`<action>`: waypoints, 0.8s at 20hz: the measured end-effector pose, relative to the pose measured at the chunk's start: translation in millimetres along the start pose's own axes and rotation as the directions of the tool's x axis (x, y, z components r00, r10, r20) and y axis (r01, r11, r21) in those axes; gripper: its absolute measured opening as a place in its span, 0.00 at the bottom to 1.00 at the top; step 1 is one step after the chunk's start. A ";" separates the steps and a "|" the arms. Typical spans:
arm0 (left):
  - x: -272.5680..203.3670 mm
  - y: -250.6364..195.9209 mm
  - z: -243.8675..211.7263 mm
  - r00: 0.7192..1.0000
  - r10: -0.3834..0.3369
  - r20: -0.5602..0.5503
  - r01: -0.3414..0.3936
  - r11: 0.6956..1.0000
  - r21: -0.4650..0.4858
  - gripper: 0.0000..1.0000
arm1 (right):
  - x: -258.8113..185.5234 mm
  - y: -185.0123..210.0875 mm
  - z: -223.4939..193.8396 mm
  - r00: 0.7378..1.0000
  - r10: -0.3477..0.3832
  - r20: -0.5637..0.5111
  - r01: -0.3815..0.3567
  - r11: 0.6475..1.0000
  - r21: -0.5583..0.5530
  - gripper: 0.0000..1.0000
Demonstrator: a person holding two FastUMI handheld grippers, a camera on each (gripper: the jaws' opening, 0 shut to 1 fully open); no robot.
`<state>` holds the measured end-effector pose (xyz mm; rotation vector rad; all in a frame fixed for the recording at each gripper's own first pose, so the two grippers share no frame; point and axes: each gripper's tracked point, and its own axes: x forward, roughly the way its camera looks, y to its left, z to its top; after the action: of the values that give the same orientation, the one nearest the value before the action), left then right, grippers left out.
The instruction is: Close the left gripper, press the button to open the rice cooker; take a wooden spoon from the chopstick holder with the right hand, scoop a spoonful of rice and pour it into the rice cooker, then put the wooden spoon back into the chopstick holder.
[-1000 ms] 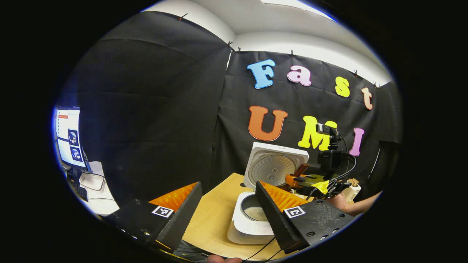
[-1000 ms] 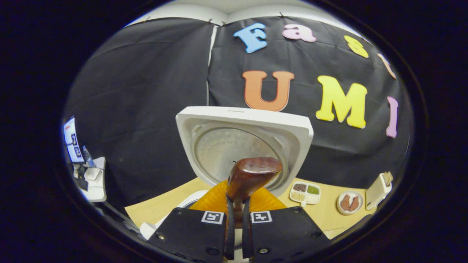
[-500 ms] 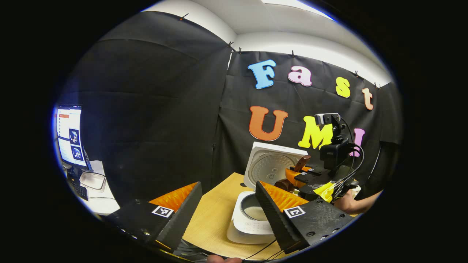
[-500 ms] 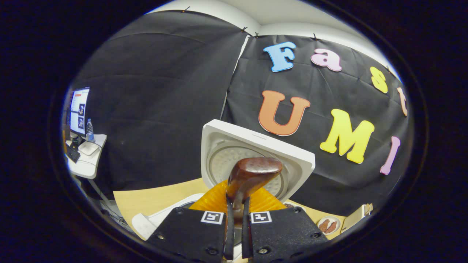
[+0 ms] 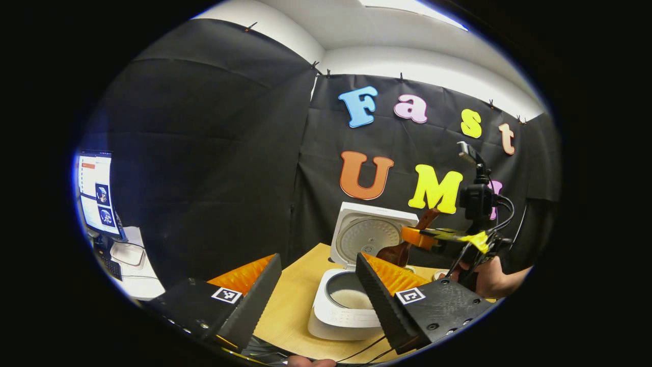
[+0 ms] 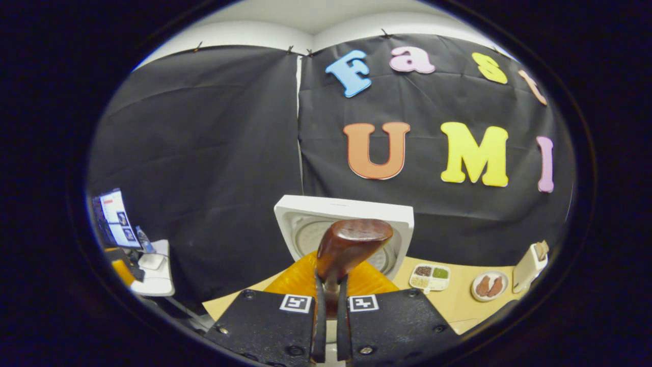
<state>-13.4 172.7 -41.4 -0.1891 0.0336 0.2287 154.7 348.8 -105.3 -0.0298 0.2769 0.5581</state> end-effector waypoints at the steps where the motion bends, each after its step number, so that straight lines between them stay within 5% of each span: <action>1: -1.6 -6.6 3.0 1.000 -0.010 0.004 0.010 1.000 -0.001 0.94 | -7.3 -2.6 5.8 1.000 0.008 0.003 -0.008 0.999 0.048 0.13; 11: -8.9 -74.3 2.2 0.997 -0.082 -0.004 0.083 0.996 0.037 0.94 | -105.2 -73.5 41.1 0.998 0.015 0.064 -0.038 0.927 0.373 0.13; 16: -16.6 -117.7 -2.7 0.993 -0.122 -0.009 0.122 0.991 0.059 0.94 | -156.5 -135.4 28.7 0.998 -0.028 0.059 -0.007 0.852 0.524 0.13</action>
<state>-2.7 55.9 -21.6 -0.1322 0.0342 0.1050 106.1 155.7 -42.3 0.5195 0.3586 0.4557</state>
